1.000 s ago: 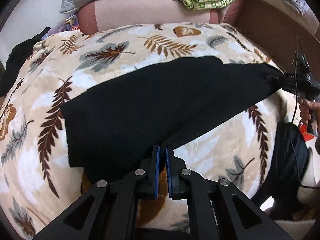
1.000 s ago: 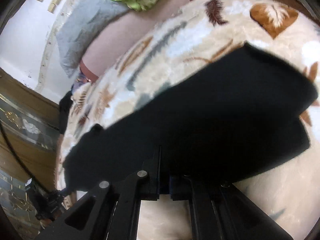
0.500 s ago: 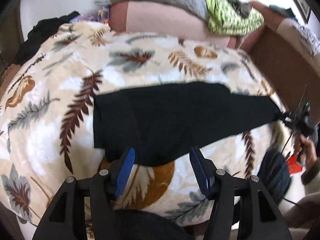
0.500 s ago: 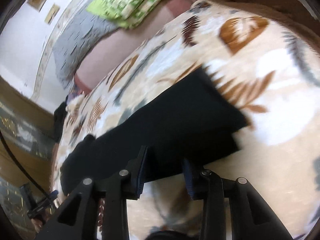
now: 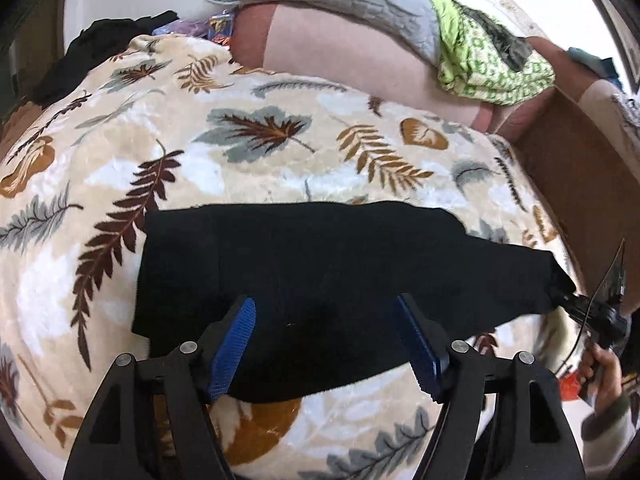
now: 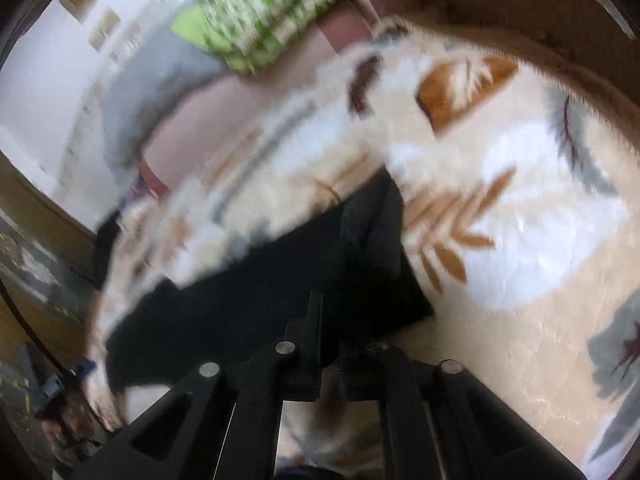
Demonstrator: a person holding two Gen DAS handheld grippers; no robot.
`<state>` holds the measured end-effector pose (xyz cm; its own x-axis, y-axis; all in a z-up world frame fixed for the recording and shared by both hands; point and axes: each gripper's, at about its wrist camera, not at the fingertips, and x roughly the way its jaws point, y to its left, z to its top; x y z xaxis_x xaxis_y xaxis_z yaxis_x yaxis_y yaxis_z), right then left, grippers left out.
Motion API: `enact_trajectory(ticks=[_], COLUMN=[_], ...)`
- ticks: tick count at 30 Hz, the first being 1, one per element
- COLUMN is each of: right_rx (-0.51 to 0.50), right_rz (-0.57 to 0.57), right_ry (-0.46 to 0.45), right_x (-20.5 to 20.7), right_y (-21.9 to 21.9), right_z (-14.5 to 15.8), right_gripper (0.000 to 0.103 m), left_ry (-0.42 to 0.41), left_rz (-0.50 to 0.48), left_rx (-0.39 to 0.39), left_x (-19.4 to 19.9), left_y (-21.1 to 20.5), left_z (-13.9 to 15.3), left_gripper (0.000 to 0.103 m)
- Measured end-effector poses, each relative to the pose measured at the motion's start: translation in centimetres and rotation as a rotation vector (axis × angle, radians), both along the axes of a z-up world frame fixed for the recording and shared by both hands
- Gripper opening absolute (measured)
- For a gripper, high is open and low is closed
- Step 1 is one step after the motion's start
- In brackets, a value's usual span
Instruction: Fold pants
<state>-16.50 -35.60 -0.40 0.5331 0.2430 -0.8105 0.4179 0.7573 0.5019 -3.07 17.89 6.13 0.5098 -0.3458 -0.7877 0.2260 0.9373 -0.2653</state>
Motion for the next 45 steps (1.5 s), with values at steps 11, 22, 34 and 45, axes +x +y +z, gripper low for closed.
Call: enact_trajectory(ticks=[11,22,34,45], right_rx=[-0.234,-0.257,-0.187,-0.193], right_rz=[0.026,0.203,0.389,0.528], right_ry=[-0.156,-0.264,-0.251,-0.22], right_x=[-1.5,1.9,5.8,11.8], right_y=[2.7,10.8,18.4,23.8], right_z=[7.0,8.6,7.1,5.2], right_gripper=[0.056,0.057,0.061,0.061], left_ry=[-0.068,-0.143,-0.126,0.024], left_rz=[0.064,0.114,0.137,0.282], left_rx=[0.068,0.124,0.135,-0.061], left_x=[-0.7,-2.7,-2.8,-3.2], left_y=[-5.0,-6.3,-4.4,6.0], left_z=[0.5,2.0,1.6,0.7], left_gripper=[0.079,0.08,0.08,0.088])
